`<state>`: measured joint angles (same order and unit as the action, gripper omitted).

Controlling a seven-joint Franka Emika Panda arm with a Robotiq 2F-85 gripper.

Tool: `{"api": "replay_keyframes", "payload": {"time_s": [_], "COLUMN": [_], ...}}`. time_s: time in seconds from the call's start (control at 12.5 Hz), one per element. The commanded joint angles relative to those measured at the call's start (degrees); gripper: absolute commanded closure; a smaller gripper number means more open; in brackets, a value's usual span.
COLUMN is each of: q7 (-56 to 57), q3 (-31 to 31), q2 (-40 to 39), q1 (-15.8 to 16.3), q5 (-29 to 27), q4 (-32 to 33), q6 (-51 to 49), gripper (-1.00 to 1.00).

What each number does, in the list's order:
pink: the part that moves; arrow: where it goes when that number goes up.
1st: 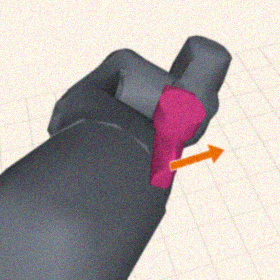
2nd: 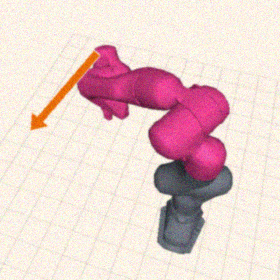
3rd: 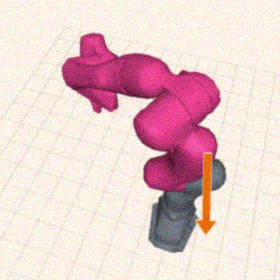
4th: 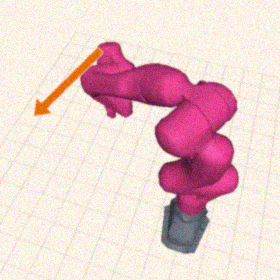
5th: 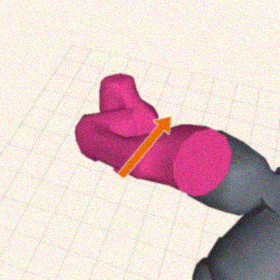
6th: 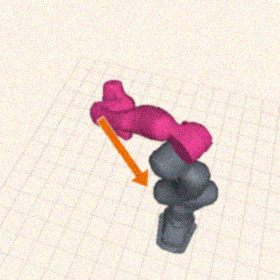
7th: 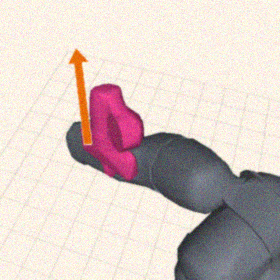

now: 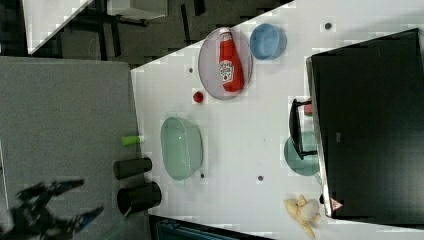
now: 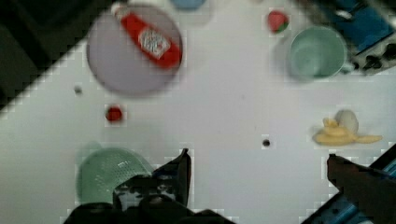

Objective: Drag strainer left to right.

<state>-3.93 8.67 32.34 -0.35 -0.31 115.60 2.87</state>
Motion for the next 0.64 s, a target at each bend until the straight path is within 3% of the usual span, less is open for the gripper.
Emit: {"api": "replay_keyframes", "payload": {"time_s": [0.08,0.4,0.64], "q7": [-10.21,-28.19,-43.14], "q3": [8.20,19.41,23.83], "q2": [-9.82,-21.16,-31.48], "q1": [1.62,1.76,1.85], "q5": [-0.62,-0.61,-0.39], "q4": [6.16,8.86,9.39], "q6": [6.23,20.32,30.78], "gripper": [-1.00,-1.00,-1.00]}}
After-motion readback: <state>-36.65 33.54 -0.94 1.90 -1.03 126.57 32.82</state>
